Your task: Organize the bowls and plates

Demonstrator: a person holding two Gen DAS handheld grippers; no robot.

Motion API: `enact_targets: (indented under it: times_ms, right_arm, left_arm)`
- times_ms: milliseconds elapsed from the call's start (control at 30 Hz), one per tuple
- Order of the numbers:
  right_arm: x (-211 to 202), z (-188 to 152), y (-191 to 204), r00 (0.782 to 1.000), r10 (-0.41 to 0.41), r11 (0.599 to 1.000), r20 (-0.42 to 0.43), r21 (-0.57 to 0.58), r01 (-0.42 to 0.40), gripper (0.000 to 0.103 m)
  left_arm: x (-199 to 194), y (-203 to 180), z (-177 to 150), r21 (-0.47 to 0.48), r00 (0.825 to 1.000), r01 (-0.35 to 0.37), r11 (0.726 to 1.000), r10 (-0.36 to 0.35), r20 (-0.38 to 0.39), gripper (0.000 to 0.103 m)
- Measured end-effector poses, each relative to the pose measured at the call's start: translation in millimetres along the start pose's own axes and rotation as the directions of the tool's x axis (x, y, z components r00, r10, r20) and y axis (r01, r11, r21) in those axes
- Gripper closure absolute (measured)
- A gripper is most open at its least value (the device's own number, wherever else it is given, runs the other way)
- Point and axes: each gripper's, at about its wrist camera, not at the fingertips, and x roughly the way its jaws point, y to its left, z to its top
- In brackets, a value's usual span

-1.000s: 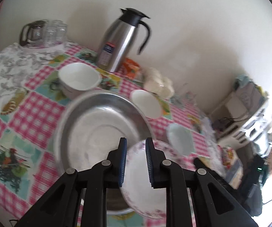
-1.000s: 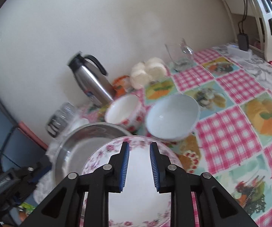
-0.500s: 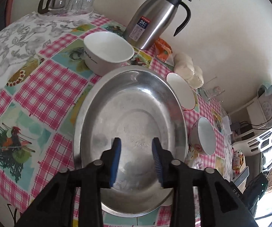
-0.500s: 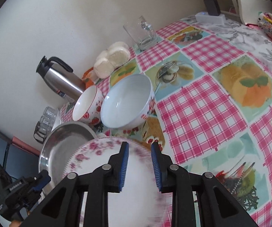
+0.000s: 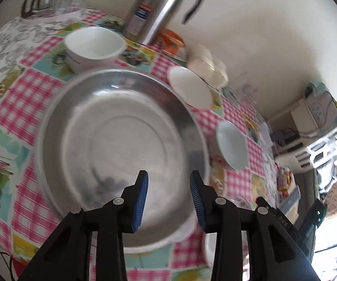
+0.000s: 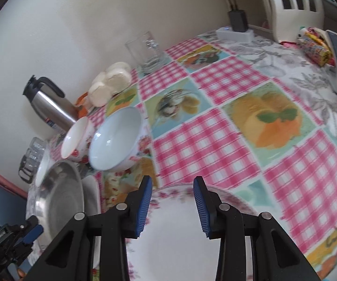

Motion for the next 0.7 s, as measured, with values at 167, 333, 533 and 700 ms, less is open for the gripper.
enact_targets:
  times_ms: [167,333,533,700]
  right_arm:
    - [-7.4,4.8,-31.0,0.997,-0.075,0.997,-0.002,0.020,0.075,0.050]
    - [-1.7,3.4,-59.5,0.993,-0.101,0.994,-0.063,0.031,0.103,0.050]
    - [3.4,-1.1,-69.6,0.993,-0.044,0.999,-0.106,0.013,0.045,0.050]
    - [5.8,-5.3,-66.5,0.991,0.003,1.000,-0.137,-0.005,-0.004,0.050]
  left_arm:
    - [18.5,-45.5,-24.4,0.095,0.995,0.045,0.995,-0.036,-0.091,0.049]
    - [47.0,-75.4,-53.4,0.166,0.981,0.014,0.986,0.019,-0.193,0.049]
    - [70.4,-80.7,-80.8,0.163,0.957,-0.030,0.986,0.076,-0.279,0.049]
    - [81.5,-76.8,-91.2,0.132,0.945,-0.053,0.990,0.093,-0.313,0.049]
